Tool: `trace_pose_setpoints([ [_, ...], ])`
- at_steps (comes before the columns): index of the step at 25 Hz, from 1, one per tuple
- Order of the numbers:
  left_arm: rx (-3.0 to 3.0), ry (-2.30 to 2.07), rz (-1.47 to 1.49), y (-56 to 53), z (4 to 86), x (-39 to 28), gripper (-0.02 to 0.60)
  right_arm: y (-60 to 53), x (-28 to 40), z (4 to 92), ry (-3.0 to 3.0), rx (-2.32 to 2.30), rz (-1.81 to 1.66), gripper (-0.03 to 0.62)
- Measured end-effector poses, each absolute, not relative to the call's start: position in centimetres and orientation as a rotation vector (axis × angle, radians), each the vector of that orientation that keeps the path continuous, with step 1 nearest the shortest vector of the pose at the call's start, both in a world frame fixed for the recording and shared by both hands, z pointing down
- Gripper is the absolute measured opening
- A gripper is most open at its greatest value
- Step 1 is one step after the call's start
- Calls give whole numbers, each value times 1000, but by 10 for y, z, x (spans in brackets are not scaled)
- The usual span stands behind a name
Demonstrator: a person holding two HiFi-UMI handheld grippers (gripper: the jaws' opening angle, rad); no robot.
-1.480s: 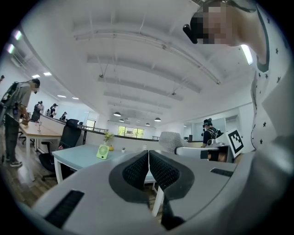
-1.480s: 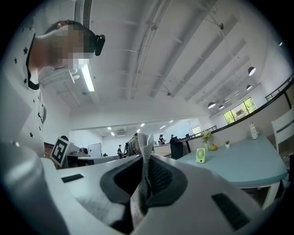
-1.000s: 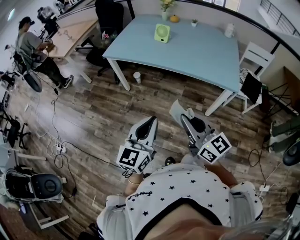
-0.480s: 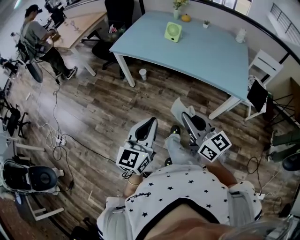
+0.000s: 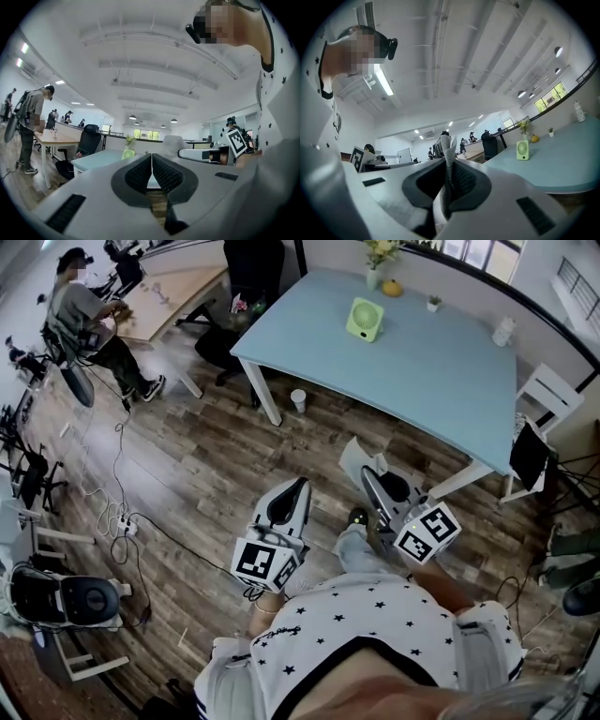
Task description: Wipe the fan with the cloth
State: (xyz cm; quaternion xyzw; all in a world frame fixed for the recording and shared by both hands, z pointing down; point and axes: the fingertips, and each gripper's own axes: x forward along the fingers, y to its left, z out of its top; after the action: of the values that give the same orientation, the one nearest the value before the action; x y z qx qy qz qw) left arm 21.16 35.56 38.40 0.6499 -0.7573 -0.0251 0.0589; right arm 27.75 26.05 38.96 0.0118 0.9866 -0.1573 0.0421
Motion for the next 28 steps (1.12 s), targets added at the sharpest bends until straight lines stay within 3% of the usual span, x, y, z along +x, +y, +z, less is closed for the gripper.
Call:
trace_pose_setpoints([
  [28,2030,-2257,31,189,381,124,29,91,185,406,2977,23,-617,17],
])
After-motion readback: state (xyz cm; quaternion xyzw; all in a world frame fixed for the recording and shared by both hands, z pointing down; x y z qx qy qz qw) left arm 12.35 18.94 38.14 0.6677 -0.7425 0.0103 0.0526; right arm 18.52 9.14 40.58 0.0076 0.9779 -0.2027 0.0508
